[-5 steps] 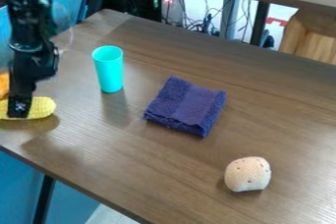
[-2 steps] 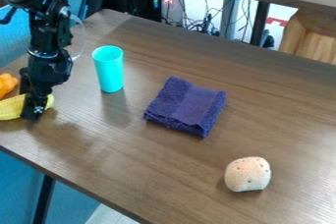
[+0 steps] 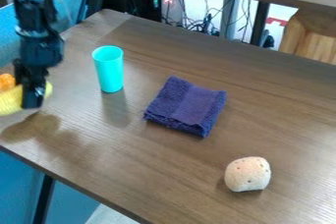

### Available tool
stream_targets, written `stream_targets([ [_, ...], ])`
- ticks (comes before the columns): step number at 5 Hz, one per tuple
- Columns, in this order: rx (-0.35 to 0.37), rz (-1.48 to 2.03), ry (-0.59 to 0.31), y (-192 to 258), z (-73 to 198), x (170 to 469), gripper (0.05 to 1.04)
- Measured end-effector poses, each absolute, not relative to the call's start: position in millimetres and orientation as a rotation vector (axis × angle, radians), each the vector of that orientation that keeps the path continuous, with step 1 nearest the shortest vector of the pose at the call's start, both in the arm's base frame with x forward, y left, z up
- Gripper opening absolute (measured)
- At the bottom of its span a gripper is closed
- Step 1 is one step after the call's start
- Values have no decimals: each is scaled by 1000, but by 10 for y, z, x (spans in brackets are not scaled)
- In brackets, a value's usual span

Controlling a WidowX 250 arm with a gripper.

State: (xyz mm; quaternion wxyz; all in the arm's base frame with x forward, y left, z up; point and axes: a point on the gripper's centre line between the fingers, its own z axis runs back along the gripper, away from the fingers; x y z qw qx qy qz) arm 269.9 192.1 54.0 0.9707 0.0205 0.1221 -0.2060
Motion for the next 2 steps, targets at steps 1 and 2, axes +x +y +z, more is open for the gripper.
stream_targets([
  [1,-3,-338,202,2023,844,2857,692],
  [2,-81,-282,172,2082,866,3039,693],
])
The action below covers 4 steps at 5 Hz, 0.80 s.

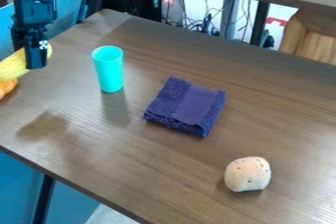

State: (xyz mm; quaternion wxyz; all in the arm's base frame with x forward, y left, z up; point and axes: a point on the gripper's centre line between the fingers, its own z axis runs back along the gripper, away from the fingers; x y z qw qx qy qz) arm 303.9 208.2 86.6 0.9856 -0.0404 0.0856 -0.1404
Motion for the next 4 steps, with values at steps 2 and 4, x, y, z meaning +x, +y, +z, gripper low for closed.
stream_targets([
  [2,-100,-212,111,2193,774,3332,693],
  [4,-83,3,-34,2162,547,3519,692],
])
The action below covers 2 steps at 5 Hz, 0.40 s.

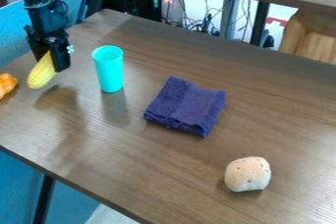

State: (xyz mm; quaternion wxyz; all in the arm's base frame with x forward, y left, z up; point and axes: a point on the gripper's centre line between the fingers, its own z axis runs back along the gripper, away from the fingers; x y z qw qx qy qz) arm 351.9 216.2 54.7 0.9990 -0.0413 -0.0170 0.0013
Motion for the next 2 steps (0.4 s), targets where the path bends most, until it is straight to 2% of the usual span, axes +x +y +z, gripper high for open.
stream_targets([
  [1,-63,186,-77,2189,552,3607,693],
  [2,-101,254,-58,2220,612,3723,693],
])
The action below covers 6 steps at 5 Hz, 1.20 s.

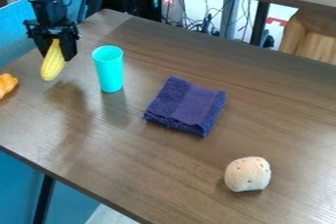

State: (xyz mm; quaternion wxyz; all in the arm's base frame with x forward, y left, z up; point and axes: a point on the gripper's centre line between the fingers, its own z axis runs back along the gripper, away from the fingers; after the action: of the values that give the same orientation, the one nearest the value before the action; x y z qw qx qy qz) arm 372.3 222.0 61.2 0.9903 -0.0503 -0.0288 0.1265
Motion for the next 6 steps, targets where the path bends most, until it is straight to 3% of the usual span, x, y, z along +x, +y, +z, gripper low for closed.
stream_targets([
  [1,-106,269,-31,2284,610,3801,692],
  [3,-21,210,87,2213,251,3732,691],
  [4,8,199,72,2170,233,3634,765],
  [5,-10,205,69,2110,247,3587,986],
  [6,-65,201,36,2025,324,3600,1001],
])
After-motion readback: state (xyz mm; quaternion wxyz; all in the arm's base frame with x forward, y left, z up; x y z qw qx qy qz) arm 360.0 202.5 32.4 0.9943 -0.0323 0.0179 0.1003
